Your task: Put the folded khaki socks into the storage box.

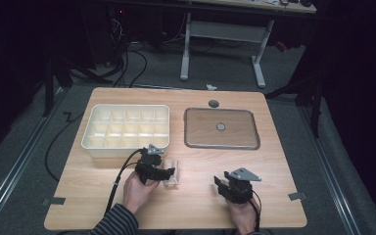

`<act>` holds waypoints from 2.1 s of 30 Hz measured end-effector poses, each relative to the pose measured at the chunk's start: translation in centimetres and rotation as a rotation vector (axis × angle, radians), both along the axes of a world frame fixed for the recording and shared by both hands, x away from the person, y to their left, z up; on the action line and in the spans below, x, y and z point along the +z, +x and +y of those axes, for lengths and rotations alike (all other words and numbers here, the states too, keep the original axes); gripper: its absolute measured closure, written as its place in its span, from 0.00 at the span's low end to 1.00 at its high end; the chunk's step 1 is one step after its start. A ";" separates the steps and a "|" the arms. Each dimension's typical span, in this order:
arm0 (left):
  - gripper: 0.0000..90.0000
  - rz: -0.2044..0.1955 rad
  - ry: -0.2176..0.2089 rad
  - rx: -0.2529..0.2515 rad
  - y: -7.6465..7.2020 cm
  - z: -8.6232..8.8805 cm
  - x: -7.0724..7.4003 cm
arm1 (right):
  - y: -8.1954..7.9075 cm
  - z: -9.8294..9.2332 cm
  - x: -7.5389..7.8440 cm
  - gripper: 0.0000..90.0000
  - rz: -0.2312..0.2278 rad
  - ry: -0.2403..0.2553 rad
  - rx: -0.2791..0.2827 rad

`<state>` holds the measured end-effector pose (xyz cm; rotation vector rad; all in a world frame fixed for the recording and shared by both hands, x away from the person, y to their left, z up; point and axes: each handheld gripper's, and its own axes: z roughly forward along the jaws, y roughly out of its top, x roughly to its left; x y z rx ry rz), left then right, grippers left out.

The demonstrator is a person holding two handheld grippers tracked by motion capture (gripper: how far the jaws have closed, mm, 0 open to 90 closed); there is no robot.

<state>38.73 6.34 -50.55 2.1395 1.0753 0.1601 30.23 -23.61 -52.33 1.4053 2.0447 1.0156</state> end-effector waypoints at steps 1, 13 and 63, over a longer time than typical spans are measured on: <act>0.38 0.002 0.003 0.001 0.1 -0.1 -0.1 | -0.1 -0.8 -0.1 0.59 0.001 0.004 -0.026; 0.49 0.053 -0.020 -0.004 0.7 -0.4 -1.2 | 0.0 -6.4 -0.6 0.54 0.026 -0.052 -0.188; 0.81 0.010 -0.129 -0.114 -0.9 1.9 1.9 | 1.9 -6.8 -0.8 0.40 0.057 -0.074 -0.182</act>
